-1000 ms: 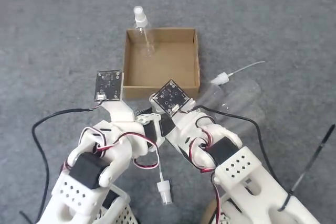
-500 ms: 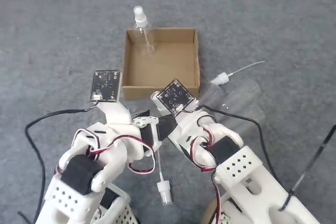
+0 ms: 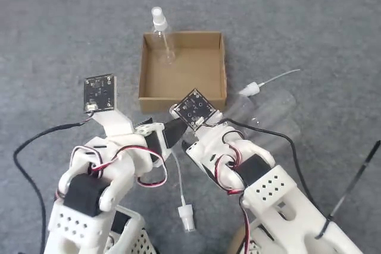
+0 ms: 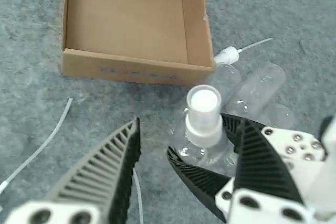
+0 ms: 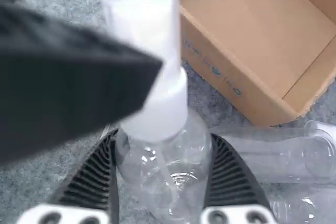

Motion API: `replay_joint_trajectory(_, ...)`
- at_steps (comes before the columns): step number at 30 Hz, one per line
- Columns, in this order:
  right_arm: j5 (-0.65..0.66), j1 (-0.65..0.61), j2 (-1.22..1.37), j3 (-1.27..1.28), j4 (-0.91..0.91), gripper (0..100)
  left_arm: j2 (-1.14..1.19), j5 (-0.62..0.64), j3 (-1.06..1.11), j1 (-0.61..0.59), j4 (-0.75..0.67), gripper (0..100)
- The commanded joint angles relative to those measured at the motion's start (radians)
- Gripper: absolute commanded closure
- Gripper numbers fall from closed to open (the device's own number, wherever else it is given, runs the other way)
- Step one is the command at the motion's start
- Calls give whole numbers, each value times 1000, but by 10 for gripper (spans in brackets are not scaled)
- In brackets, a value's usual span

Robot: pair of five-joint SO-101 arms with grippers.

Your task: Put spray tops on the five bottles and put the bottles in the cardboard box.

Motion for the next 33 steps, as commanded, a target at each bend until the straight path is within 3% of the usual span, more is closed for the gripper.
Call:
replay_joint_trajectory(1,20,12,-36,-38,-2,993,-17,-9,-59,-41,-29,725)
replay_joint_trajectory(8,20,10,-36,-38,-2,993,-17,-3,-51,-152,-101,725)
replay_joint_trajectory(22,20,7,-36,-37,-1,993,-15,-8,96,-146,-164,725)
replay_joint_trajectory(29,20,8,-36,-37,-1,993,-15,-6,137,34,-110,725)
replay_joint_trajectory(33,20,12,-36,-37,-1,993,-15,-8,128,66,-104,725)
